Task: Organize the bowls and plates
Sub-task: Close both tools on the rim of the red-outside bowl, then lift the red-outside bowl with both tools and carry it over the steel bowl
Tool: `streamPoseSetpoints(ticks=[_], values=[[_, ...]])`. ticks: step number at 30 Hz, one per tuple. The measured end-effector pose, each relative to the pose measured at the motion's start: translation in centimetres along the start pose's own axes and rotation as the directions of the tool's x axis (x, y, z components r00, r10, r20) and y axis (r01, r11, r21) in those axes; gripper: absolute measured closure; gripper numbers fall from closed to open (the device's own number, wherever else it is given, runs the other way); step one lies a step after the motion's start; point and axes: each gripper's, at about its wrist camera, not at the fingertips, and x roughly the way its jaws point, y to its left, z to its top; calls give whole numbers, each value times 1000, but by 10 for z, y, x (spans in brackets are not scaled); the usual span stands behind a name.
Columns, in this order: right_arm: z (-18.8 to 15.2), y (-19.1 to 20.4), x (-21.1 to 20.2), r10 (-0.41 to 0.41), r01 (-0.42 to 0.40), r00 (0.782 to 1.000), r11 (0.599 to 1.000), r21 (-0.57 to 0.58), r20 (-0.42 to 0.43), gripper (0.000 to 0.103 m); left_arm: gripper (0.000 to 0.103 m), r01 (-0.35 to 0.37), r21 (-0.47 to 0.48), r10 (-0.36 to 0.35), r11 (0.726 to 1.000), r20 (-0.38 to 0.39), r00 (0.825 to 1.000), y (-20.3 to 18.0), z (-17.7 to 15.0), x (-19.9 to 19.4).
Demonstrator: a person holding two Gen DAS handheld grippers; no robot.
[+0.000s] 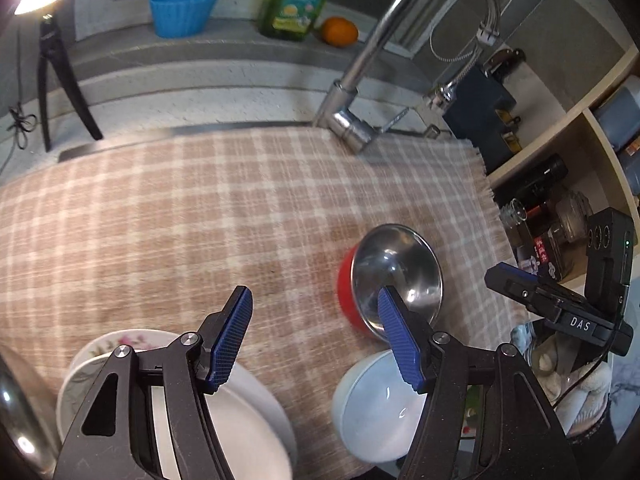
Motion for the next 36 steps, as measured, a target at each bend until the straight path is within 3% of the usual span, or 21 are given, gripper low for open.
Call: streamPoseSetpoints(ticks=[9,15,19,21,23,29,36], values=[[-7,-12,34,72,-67,994,996,55,-88,48,41,26,-26,-28,999,-76,997,-3,2,33],[-9,-13,47,102,-93,988,992,82,-112,58,45,33,-14,-35,999,-102,994,-9,1,44],[-8,-12,52,109,-98,987,991,86,-122,65,53,33,-11,-34,999,-121,992,-10,2,52],[-8,-13,54,116,-105,985,990,92,-128,77,60,39,-14,-40,999,-131,991,-10,2,57],[-8,-14,57,127,-114,982,989,96,-141,87,76,44,-23,-47,999,-135,990,-8,3,60],[-8,-13,58,140,-128,980,987,96,-141,91,91,83,-33,-87,996,-127,988,-9,4,64],[-6,-13,61,129,-115,982,988,100,-141,92,95,96,-21,-98,995,-138,986,-15,6,70]])
